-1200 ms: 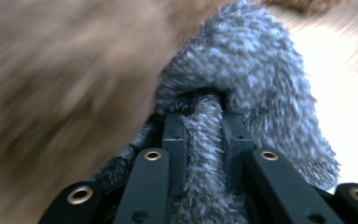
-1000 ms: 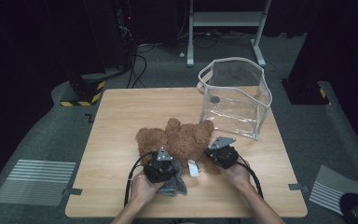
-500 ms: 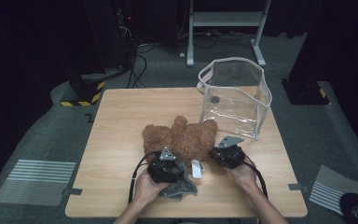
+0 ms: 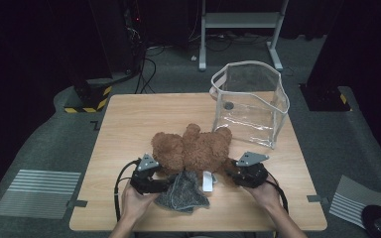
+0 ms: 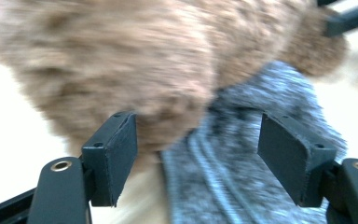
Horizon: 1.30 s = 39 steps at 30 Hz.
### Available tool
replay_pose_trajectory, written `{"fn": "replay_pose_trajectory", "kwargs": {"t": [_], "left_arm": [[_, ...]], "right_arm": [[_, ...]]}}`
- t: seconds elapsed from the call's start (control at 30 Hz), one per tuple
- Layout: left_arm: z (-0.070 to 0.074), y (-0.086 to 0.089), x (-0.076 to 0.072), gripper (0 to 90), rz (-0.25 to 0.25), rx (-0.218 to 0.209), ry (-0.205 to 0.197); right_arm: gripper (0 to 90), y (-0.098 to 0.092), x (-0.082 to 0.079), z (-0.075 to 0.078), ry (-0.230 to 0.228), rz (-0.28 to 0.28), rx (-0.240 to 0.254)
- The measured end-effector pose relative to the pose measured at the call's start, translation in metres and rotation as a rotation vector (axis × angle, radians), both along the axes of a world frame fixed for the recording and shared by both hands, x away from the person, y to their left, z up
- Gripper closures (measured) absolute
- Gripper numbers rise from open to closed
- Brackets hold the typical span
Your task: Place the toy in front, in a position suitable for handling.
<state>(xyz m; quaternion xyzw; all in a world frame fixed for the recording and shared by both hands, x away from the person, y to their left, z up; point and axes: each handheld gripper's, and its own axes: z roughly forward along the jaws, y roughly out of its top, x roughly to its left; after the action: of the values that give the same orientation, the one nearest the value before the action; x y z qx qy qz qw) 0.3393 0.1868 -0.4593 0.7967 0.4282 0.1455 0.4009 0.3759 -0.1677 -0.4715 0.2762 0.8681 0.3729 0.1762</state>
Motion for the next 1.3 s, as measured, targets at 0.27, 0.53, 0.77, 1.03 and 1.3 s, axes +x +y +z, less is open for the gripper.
{"fn": "replay_pose_trajectory", "kwargs": {"t": [0.27, 0.53, 0.77, 1.03, 1.3], "left_arm": [[-0.011, 0.026, 0.033, 22.4, 0.119, -0.052, 0.021], [-0.017, 0.019, 0.041, 16.8, 0.092, -0.059, 0.02], [-0.023, 0.018, 0.048, 15.7, 0.089, -0.065, 0.036], [-0.026, 0.017, 0.05, 15.8, 0.089, -0.055, 0.049], [-0.03, 0.019, 0.053, 15.7, 0.088, -0.059, 0.065]], "right_arm": [[53.6, 0.007, -0.016, 0.003, 0.036, 0.07, 0.045], [49.8, 0.031, -0.027, -0.007, 0.05, 0.171, 0.038], [44.9, 0.058, -0.035, -0.011, 0.067, 0.255, 0.037], [40.9, 0.079, -0.043, 0.001, 0.004, 0.301, 0.071], [39.0, 0.1, -0.039, -0.004, 0.04, 0.349, 0.074]]}}
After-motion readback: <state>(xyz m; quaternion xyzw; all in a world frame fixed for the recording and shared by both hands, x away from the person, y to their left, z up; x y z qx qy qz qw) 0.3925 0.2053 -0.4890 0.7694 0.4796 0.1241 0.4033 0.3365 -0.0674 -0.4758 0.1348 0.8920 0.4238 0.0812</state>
